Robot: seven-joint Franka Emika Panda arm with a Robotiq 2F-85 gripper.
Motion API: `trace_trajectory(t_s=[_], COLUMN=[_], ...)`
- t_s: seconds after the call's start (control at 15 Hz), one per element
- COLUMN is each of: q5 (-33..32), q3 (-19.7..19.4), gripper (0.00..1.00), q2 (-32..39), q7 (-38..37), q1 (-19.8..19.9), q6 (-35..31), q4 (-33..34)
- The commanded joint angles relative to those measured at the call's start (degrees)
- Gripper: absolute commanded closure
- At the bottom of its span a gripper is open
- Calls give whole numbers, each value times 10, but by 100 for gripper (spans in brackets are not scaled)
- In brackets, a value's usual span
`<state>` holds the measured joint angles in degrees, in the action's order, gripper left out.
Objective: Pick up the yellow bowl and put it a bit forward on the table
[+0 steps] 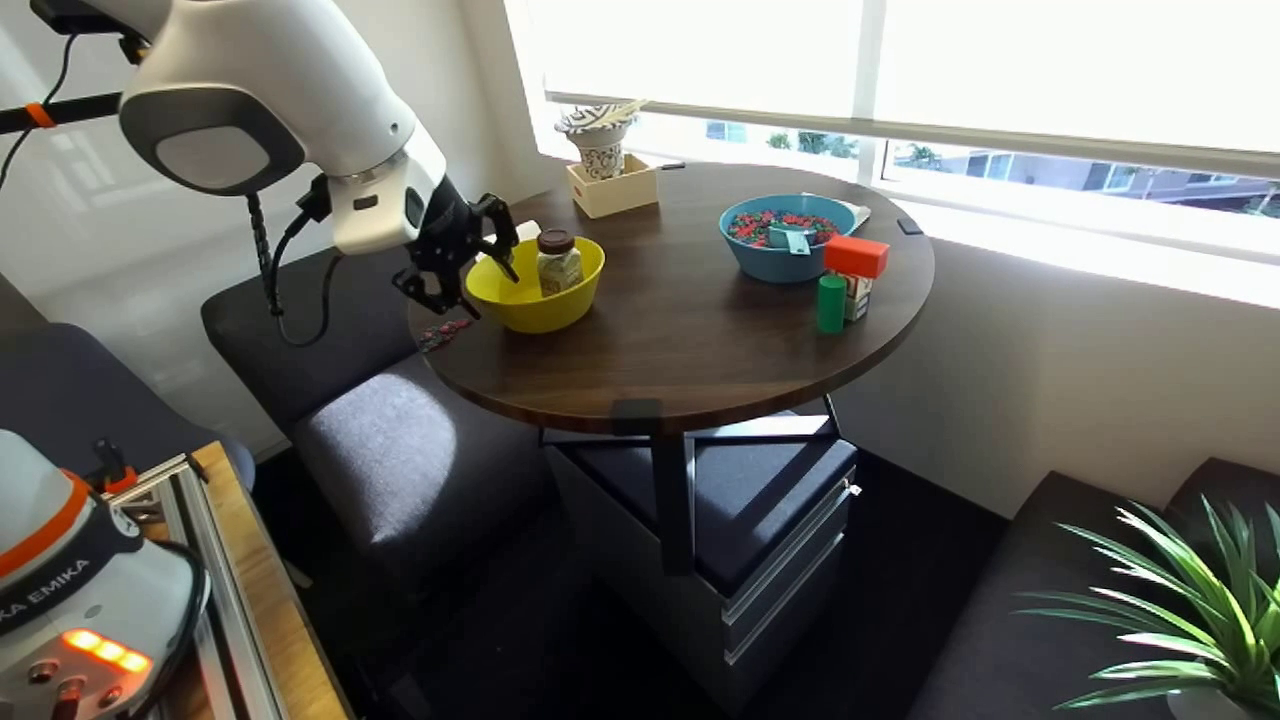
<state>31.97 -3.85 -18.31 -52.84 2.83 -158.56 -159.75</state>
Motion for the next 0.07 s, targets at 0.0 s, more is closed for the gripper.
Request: trace_trajectory(t_s=[0.0], q5=[1], q3=[5], gripper=[26], q2=[0], q7=[0], q1=[5], q6=[2], q4=[4])
